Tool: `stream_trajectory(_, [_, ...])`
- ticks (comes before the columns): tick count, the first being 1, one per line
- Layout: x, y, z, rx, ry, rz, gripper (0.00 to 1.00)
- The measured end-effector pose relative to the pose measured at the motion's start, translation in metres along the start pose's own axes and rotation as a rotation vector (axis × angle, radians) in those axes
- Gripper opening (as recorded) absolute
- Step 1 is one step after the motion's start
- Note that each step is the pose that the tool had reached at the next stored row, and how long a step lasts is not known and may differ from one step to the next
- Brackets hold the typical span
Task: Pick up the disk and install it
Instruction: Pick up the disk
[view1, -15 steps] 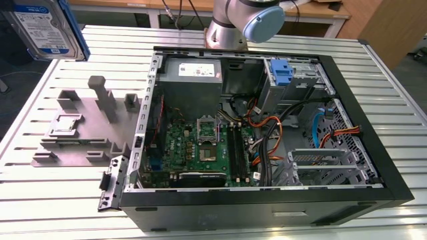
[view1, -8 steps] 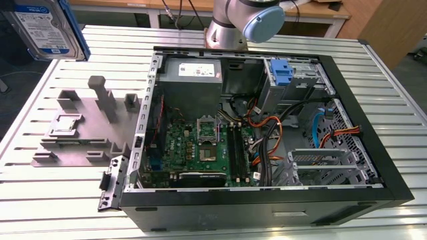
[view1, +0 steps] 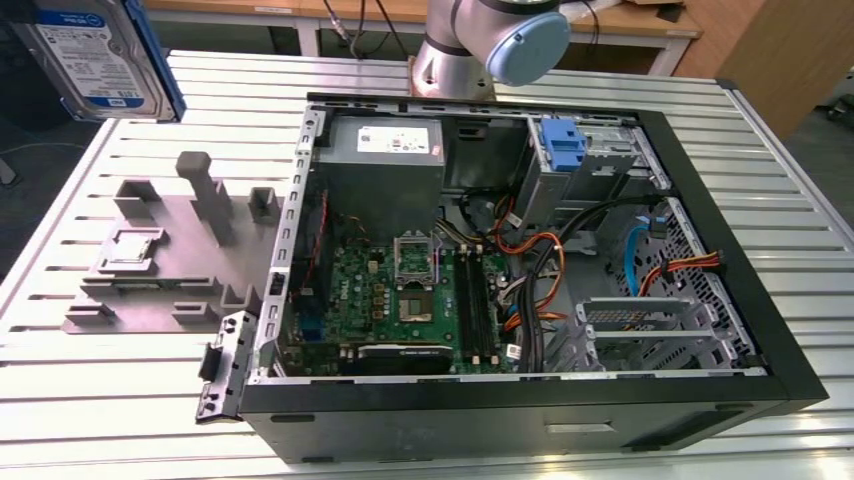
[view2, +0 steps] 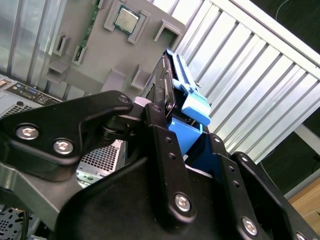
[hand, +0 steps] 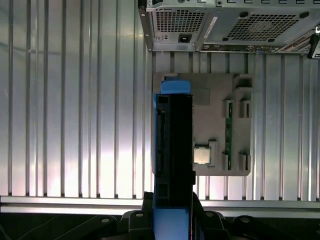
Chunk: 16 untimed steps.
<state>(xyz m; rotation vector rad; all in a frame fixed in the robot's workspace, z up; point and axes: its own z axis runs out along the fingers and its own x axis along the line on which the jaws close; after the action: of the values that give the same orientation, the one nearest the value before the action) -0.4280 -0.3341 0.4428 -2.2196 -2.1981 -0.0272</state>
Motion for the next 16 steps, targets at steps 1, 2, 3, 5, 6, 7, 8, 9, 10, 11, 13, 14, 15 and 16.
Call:
stream_trajectory(1, [0.0, 0.0013, 0.0, -0.0001, 0.0, 0.0, 0.37])
stream_trajectory(2, [0.0, 0.0028, 0.0, 0.0, 0.0, 0.0, 0.37])
stream_trajectory(3, [0.0001, 0.0042, 0.0, 0.0, 0.0, 0.0, 0.37])
stream_trajectory(5, [0.0001, 0.0065, 0.0, -0.0001, 0.0, 0.0, 0.37])
stream_trajectory(6, [0.0001, 0.0074, 0.0, 0.0, 0.0, 0.0, 0.37])
stream_trajectory(7, [0.0001, 0.008, 0.0, 0.0, -0.0001, 0.0, 0.37])
stream_trajectory(8, [0.0002, 0.0085, 0.0, 0.0, -0.0001, 0.0, 0.37])
stream_trajectory(9, [0.0002, 0.0087, 0.0001, -0.0001, 0.0, 0.0, 0.37])
stream_trajectory(10, [0.0001, 0.0088, 0.0, 0.0, 0.0, 0.0, 0.37])
stream_trajectory(11, [0.0001, 0.0089, 0.0, 0.0001, 0.0, 0.0, 0.37])
stream_trajectory(13, [0.0001, 0.0089, -0.0002, 0.0, -0.0001, 0.0, 0.37])
stream_trajectory(14, [0.0001, 0.0089, -0.0005, 0.0001, -0.0001, 0.0, 0.37])
stream_trajectory(15, [0.0001, 0.0089, -0.0009, 0.0, -0.0001, 0.0, 0.37])
stream_trajectory(16, [0.0002, 0.0089, -0.0015, 0.0, -0.0001, 0.0, 0.37])
